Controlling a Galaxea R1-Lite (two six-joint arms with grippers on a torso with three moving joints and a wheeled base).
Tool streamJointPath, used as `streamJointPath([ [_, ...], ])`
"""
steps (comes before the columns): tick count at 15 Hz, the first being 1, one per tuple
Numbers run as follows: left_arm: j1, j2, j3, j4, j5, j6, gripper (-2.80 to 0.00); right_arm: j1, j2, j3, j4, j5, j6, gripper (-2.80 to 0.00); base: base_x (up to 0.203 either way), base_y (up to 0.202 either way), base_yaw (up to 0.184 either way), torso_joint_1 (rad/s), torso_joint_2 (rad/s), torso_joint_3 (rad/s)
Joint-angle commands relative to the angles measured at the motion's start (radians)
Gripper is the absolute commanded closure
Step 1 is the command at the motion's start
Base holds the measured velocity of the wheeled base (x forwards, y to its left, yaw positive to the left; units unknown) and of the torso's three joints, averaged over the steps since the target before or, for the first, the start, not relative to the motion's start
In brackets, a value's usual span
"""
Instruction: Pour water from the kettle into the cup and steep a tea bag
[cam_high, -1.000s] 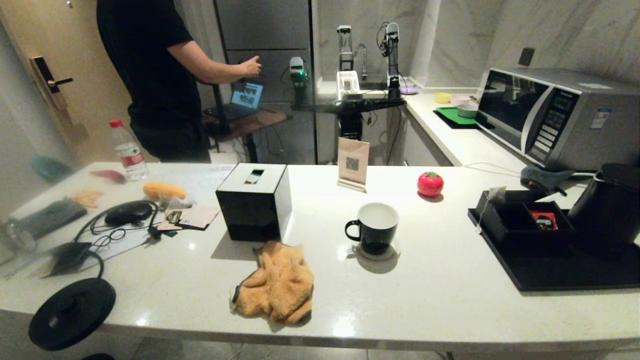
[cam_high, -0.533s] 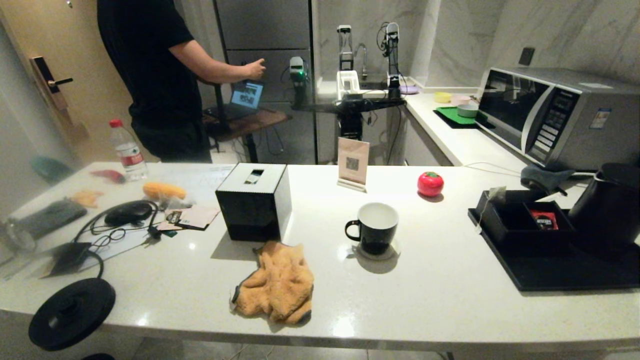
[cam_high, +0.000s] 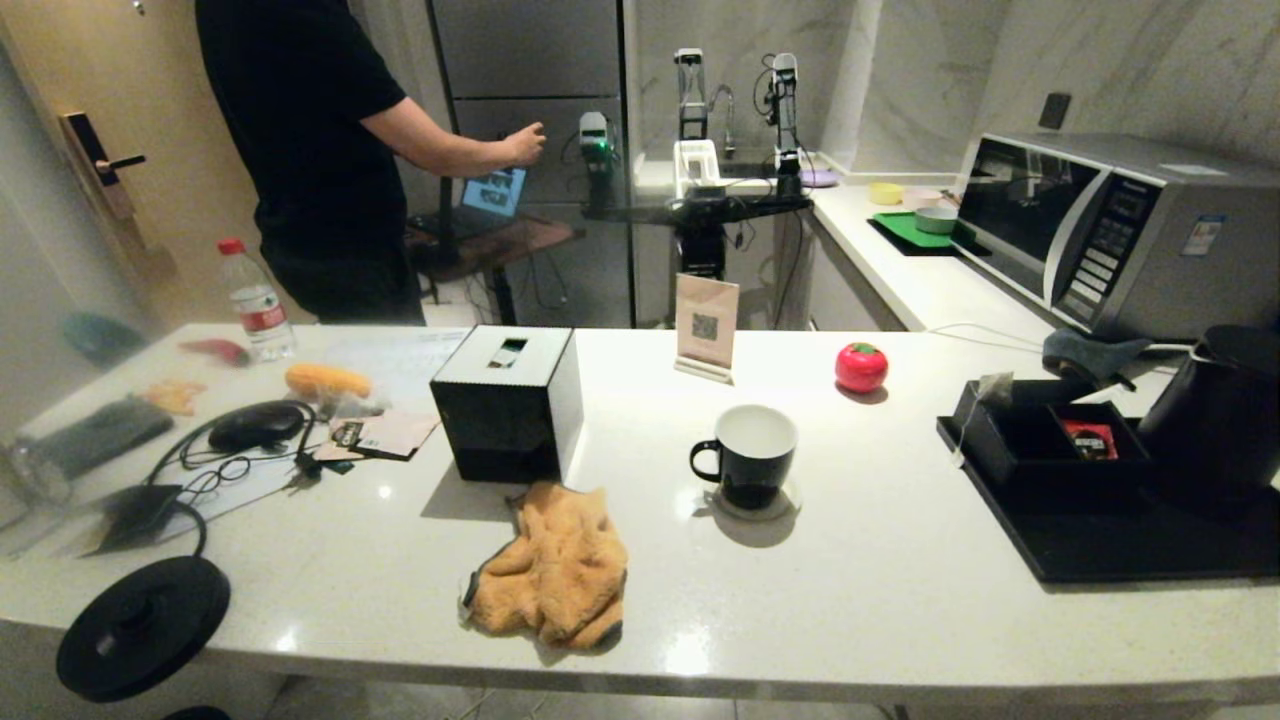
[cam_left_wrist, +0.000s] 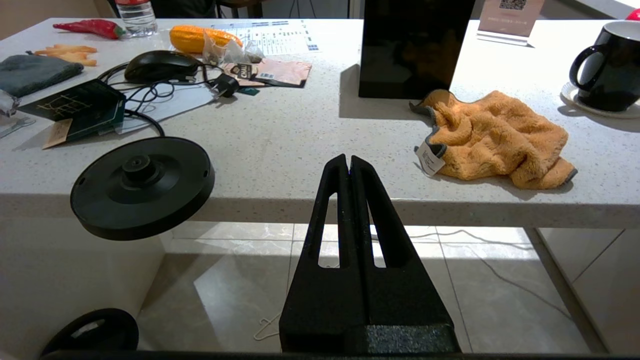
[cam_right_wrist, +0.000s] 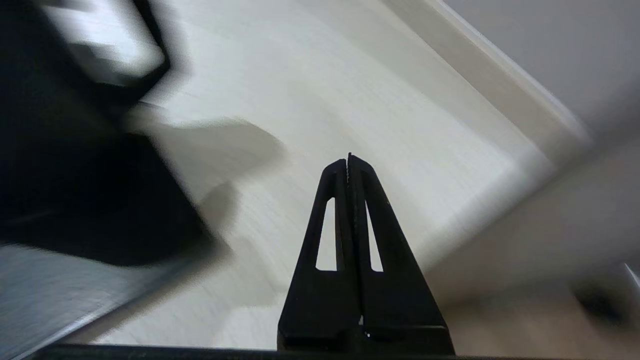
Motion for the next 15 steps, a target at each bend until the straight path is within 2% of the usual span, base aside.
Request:
streamJointPath([
  [1, 0.0, 0.001, 0.0, 0.0, 0.0, 0.0, 0.0, -0.011, 0.08, -0.031, -0.026, 0.196, -0.015, 0.0, 0.0, 0.0, 0.0, 0.0, 0.0, 0.0],
  [2, 0.0, 0.001, 0.0, 0.0, 0.0, 0.0, 0.0, -0.013, 0.083, -0.03, -0.03, 0.259, -0.017, 0.0, 0.0, 0.0, 0.0, 0.0, 0.0, 0.0],
  [3, 0.0, 0.001, 0.0, 0.0, 0.0, 0.0, 0.0, -0.015, 0.088, -0.03, -0.03, 0.313, -0.016, -2.8, 0.0, 0.0, 0.0, 0.0, 0.0, 0.0],
  [9, 0.0, 0.001, 0.0, 0.0, 0.0, 0.0, 0.0, -0.015, 0.196, -0.109, -0.112, 0.421, -0.038, -2.8, 0.0, 0.0, 0.0, 0.0, 0.0, 0.0],
  [15, 0.0, 0.001, 0.0, 0.0, 0.0, 0.0, 0.0, 0.008, 0.309, -0.253, -0.128, 0.435, -0.009, -2.8, 0.0, 0.0, 0.0, 0.0, 0.0, 0.0],
])
